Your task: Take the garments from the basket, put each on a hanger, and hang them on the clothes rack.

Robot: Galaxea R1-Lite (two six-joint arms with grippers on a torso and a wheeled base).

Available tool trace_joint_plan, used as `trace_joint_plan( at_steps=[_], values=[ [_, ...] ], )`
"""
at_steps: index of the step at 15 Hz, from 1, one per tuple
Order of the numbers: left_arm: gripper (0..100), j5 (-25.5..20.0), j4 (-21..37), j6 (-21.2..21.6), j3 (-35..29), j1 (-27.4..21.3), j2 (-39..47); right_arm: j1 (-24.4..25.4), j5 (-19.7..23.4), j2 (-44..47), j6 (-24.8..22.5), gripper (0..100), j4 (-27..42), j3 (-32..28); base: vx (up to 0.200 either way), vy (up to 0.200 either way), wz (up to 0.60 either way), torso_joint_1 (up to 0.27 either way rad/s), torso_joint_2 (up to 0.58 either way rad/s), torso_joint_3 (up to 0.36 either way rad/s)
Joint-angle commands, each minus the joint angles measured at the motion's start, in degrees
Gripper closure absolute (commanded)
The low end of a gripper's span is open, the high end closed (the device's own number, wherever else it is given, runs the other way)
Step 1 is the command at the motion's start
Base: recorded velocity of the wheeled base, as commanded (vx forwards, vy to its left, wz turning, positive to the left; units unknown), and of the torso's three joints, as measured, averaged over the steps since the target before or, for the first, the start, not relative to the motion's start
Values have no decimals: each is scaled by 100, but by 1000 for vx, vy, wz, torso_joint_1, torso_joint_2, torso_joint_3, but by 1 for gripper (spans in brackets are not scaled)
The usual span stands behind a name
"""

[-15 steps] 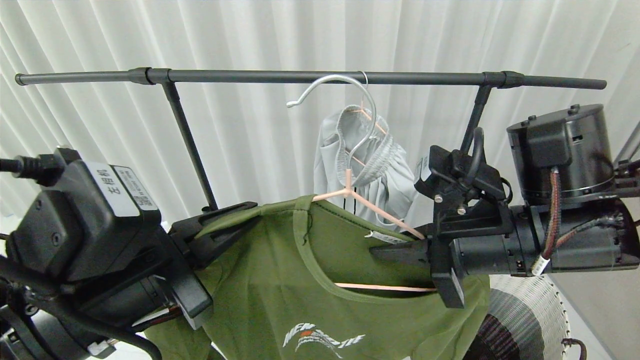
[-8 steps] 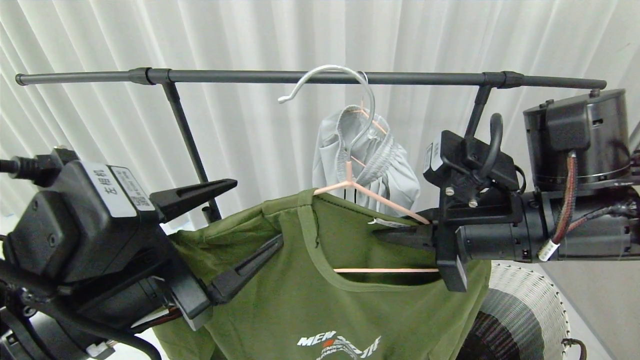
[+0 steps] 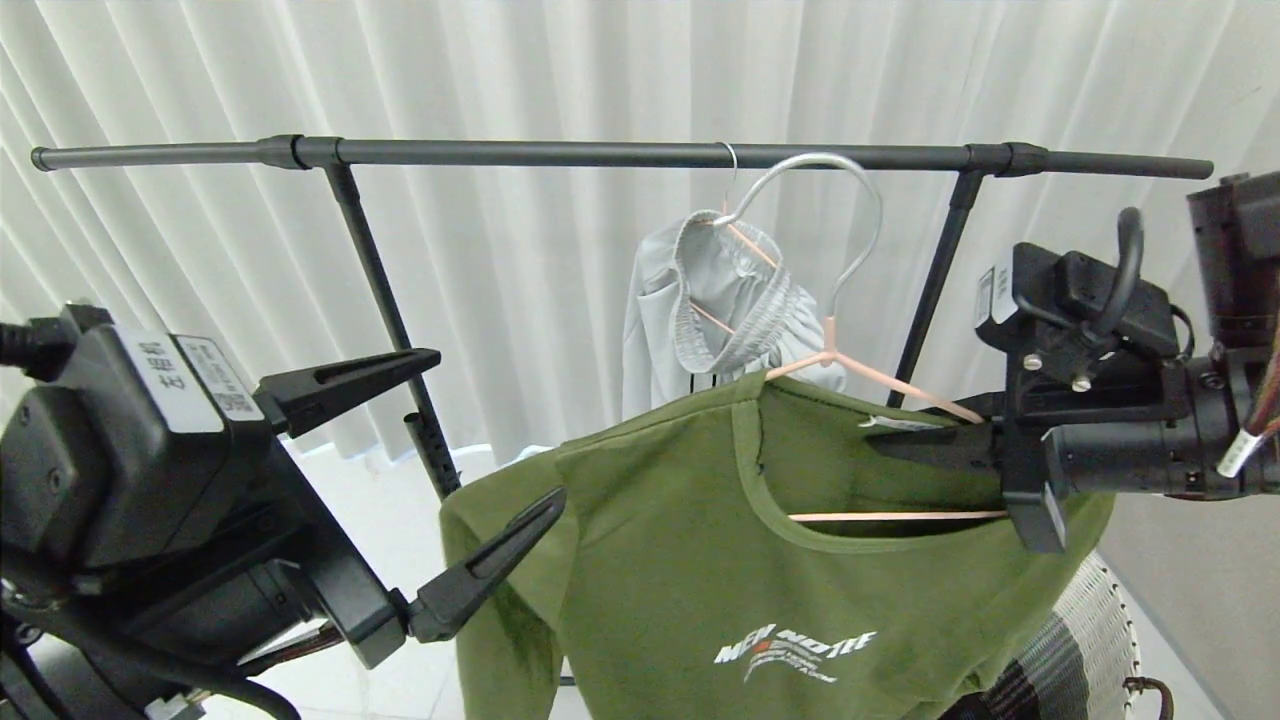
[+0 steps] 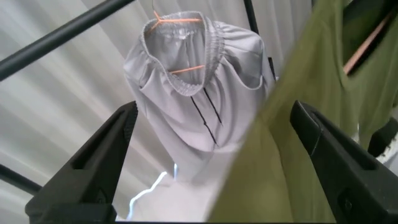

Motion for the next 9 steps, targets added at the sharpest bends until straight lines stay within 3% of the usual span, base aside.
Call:
trace_joint_plan(
  at_steps=[1,3,5,9],
  values=[
    [0,-3,-3,-1,309,4,-150,-242,-12,-254,-1,100,17,9,0,0,0,0,0,0],
    [0,6,-3,25,678,136,-229,-259,-3,-316,-1,100,17,27,0,0,0,0,0,0],
    [0,6,-3,60,1232,690,-194,-259,-3,-360,-1,100,25,53,0,0,0,0,0,0],
    [0,6,-3,-1,1539,1155,35,-286,-12,-430,-1,100,157,45,0,0,0,0,0,0]
  ],
)
